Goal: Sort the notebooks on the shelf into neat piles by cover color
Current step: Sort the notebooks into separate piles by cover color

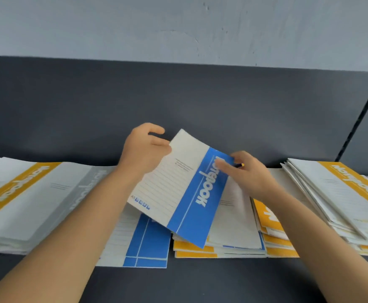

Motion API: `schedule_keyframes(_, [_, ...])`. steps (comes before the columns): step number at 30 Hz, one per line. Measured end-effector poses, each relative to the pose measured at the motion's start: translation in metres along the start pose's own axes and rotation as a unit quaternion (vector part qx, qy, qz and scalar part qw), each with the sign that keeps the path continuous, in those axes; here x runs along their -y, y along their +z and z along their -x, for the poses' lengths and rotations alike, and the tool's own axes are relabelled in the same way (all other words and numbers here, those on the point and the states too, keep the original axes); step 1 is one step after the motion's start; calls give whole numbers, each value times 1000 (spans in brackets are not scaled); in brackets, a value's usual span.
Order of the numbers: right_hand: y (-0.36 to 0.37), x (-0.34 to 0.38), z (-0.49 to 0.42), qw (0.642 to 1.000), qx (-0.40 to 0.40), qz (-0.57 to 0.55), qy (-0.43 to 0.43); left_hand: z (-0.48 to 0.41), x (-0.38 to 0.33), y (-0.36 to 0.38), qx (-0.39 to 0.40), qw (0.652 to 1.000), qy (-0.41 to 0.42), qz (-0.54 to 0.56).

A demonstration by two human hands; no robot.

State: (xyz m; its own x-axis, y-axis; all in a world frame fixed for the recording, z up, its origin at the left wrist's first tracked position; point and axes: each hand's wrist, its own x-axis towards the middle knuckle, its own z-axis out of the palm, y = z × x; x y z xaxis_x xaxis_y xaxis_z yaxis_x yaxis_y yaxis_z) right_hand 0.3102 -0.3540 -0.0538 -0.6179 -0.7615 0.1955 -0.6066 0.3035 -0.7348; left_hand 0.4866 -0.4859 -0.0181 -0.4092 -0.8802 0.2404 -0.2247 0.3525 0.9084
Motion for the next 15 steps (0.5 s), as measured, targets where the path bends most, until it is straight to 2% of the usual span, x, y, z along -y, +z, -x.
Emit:
schedule_keyframes(2, [10,12,7,998,49,42,-23,-7,2,-24,28,988,7,-154])
schedule_keyframes(3, [16,18,11,992,73,98,-27,-7,4,-35,67,963,-2,-259])
schedule_keyframes(5, [24,29,19,967,108,230,-31,-2,8,-53,174,884,-10,-434])
schedule_keyframes(6, [27,32,22,952,114,283,-37,4,11,-58,229,848,6,-477])
schedule_keyframes(8, [27,38,26,934,131,332,-20,20,20,-59,336,787,59,-513])
schedule_keyframes(10, [27,44,30,925,178,336,21,34,29,-55,405,737,51,-538])
schedule_keyframes(11, [28,47,31,920,202,335,38,38,35,-53,413,723,25,-554])
schedule_keyframes(15, [27,57,43,914,242,323,50,43,38,-52,376,702,-34,-604])
